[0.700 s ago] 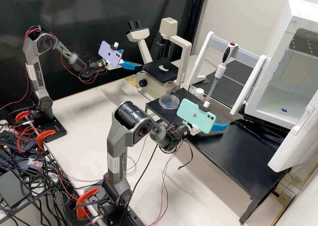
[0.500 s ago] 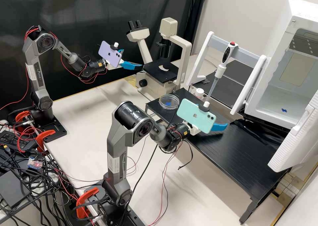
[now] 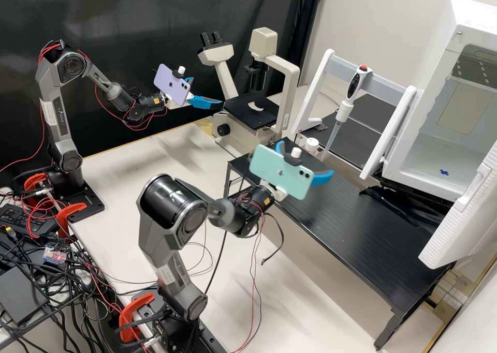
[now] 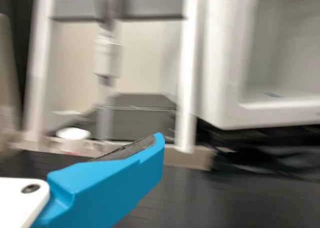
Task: Move the petri dish to the incubator
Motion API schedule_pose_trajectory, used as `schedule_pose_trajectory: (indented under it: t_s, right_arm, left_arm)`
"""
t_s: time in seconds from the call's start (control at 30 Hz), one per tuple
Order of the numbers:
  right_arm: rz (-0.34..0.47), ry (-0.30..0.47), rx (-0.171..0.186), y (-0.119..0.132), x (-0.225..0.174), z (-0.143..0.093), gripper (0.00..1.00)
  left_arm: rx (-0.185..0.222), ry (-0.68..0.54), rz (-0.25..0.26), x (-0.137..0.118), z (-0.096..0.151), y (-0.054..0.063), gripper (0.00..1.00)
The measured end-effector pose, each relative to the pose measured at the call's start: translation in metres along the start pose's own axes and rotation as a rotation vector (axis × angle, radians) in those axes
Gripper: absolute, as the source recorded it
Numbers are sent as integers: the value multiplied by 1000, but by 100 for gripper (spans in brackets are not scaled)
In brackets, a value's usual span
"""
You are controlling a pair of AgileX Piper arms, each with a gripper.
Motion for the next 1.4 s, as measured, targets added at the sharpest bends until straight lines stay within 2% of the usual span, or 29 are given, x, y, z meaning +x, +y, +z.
schedule_pose_trajectory:
  t_s: [0.1, 0.23, 0.4, 0.53, 0.77, 1.0, 1.03, 1.2, 1.37, 1.4]
  right_arm:
    - [-61, 68, -34, -15, -8, -14, 100]
    - [-105, 93, -41, -34, -13, -23, 100]
    - [-188, 92, -86, -58, -12, -23, 100]
    - [-229, 47, -109, -72, -7, -15, 100]
    - [-240, -6, -110, -80, 5, -5, 100]
    - [-217, -16, -105, -79, 12, -1, 100]
    - [-216, -15, -106, -80, 12, 0, 0]
    - [-218, -21, -78, -84, 16, 2, 0]
    - [-220, -19, -83, -86, 21, 4, 0]
    - [-221, -20, -73, -86, 22, 5, 0]
  left_arm:
    - [0, 0, 0, 0, 0, 0, 100]
    - [0, 0, 0, 0, 0, 0, 100]
    - [0, 0, 0, 0, 0, 0, 100]
    - [0, 0, 0, 0, 0, 0, 100]
    - [0, 0, 0, 0, 0, 0, 100]
    - [0, 0, 0, 0, 0, 0, 100]
    - [0, 0, 0, 0, 0, 0, 100]
    - [0, 0, 0, 0, 0, 0, 100]
    - [0, 0, 0, 0, 0, 0, 100]
    - [0, 0, 0, 0, 0, 0, 100]
